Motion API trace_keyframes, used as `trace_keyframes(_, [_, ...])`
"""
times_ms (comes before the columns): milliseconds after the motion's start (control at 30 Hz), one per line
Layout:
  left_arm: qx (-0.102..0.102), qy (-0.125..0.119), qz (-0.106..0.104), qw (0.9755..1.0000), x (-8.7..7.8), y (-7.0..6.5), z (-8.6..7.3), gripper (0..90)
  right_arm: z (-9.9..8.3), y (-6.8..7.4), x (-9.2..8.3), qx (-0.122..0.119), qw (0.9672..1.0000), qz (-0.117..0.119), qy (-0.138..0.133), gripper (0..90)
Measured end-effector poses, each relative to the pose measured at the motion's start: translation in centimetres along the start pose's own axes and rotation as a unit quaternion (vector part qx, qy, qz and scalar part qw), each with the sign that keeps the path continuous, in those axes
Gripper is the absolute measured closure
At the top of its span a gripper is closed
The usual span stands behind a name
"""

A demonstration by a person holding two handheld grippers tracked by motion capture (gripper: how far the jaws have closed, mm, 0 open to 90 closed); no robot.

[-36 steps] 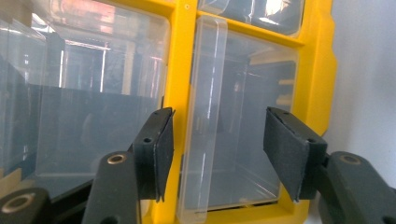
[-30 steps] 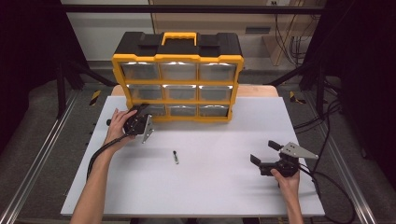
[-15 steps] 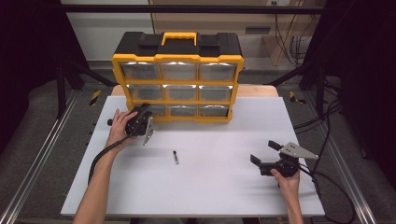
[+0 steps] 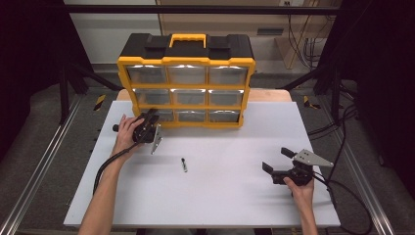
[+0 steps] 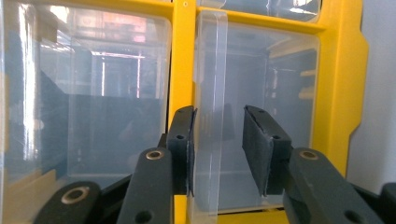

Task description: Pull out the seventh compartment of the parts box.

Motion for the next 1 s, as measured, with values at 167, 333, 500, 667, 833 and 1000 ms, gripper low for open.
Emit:
trace_keyframes(167, [0.002,0.001,0.015,0.9999,0.01,-0.03,-0.05,68.5,0.02,-0.02,-0.06,0.000,1.0000,-0.001,0.000,1.2])
trace_keyframes(333, [0.007,0.002,0.023,0.9997,0.03,-0.02,-0.06,71.3,0.02,-0.04,-0.02,-0.001,1.0000,-0.001,0.000,1.2])
trace_keyframes(500, [0.011,0.003,0.029,0.9995,0.04,-0.05,-0.08,71.8,0.05,-0.01,-0.08,0.000,1.0000,-0.001,-0.001,1.3])
trace_keyframes(667, [0.014,0.004,0.035,0.9993,0.05,-0.03,-0.08,73.3,0.02,-0.02,-0.06,-0.001,1.0000,-0.001,0.000,1.3])
trace_keyframes(833, [0.021,0.004,0.042,0.9989,0.04,0.05,-0.11,76.5,0.05,0.00,-0.08,0.000,1.0000,-0.001,-0.002,1.3])
trace_keyframes(1000, [0.027,0.002,0.048,0.9985,0.08,0.02,-0.06,77.2,0.03,-0.01,-0.05,0.000,1.0000,-0.001,-0.001,1.3])
Point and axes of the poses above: each handheld gripper's, and its own axes: x roughly forward along the jaws, z roughly out of its top, y roughly to its left, the point moved 9 cm from there along x, roughly forward along the jaws, and after that the axes turned 14 degrees about y, right-handed, at the moved point
